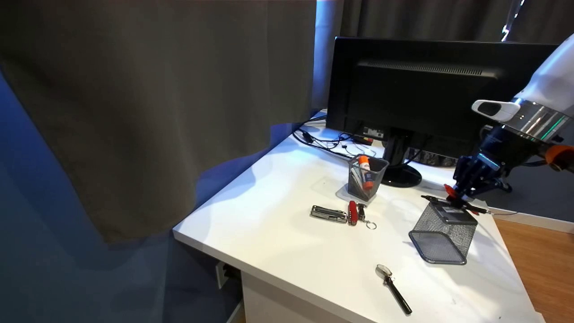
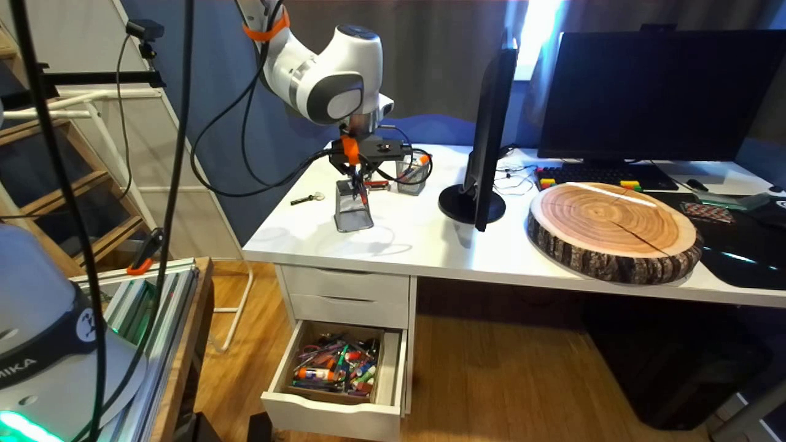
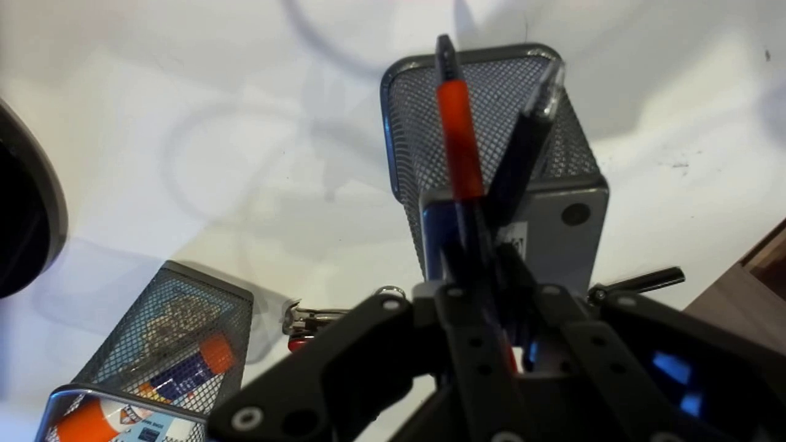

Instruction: Remove the pens from the top of the pen holder, then set the pen holder upright

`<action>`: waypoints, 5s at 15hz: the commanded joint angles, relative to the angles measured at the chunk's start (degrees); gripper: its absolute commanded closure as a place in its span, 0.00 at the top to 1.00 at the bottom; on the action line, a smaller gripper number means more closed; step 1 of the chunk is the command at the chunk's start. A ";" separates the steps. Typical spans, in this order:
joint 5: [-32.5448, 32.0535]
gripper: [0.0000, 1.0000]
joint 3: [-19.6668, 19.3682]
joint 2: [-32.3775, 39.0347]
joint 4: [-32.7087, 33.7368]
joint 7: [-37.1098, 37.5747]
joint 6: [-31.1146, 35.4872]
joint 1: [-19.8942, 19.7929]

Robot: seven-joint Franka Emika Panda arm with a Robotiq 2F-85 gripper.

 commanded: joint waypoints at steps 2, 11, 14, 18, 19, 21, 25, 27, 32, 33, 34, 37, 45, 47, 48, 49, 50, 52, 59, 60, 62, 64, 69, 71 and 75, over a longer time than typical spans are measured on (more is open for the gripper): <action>-2.48 0.04 -0.54 -2.89 0.46 0.68 -1.01 -1.08; -11.44 0.04 -15.57 -2.40 4.31 11.53 -1.17 5.90; -14.55 0.04 -18.31 1.10 6.97 15.80 -2.09 7.73; -13.78 0.04 -16.97 6.14 10.84 18.72 -4.96 7.63; -13.66 0.04 -16.68 7.32 11.72 19.22 -5.52 7.66; -13.66 0.04 -16.28 9.70 13.98 19.70 -6.84 7.32; -14.08 0.04 -17.13 13.66 18.46 22.29 -8.89 8.09; -14.34 0.04 -17.31 15.36 20.28 22.96 -9.61 8.24; -15.26 0.40 -18.58 16.89 22.59 26.34 -9.65 9.32; -15.40 0.44 -18.77 16.27 22.36 27.49 -9.54 9.61; -15.53 0.49 -19.14 15.25 21.77 28.77 -9.36 9.96; -15.60 0.69 -20.13 12.76 20.44 32.74 -9.57 11.08; -11.47 1.00 -22.94 4.37 19.79 55.40 -23.87 16.12; -9.32 1.00 -21.33 3.45 21.12 57.95 -31.54 15.95; -7.67 1.00 -20.26 3.26 21.95 58.58 -35.39 15.68; -5.51 1.00 -18.88 3.10 22.35 58.28 -38.05 15.09; -8.79 1.00 -20.42 4.00 21.72 57.03 -33.24 15.40; -6.88 1.00 -19.40 3.32 21.95 57.50 -36.24 15.50; -3.36 1.00 -19.02 4.46 23.55 61.36 -37.86 15.21; -1.92 1.00 -18.72 4.95 24.33 61.75 -38.90 14.95; 0.67 1.00 -18.61 5.86 26.05 63.93 -40.90 15.01; 3.84 1.00 -17.91 7.09 27.98 63.76 -42.73 14.46; 6.67 1.00 -18.23 12.65 35.20 65.79 -48.41 15.61; 7.10 1.00 -18.46 14.76 37.86 67.22 -50.93 15.97; 8.42 1.00 -18.38 18.42 42.69 69.63 -54.63 16.50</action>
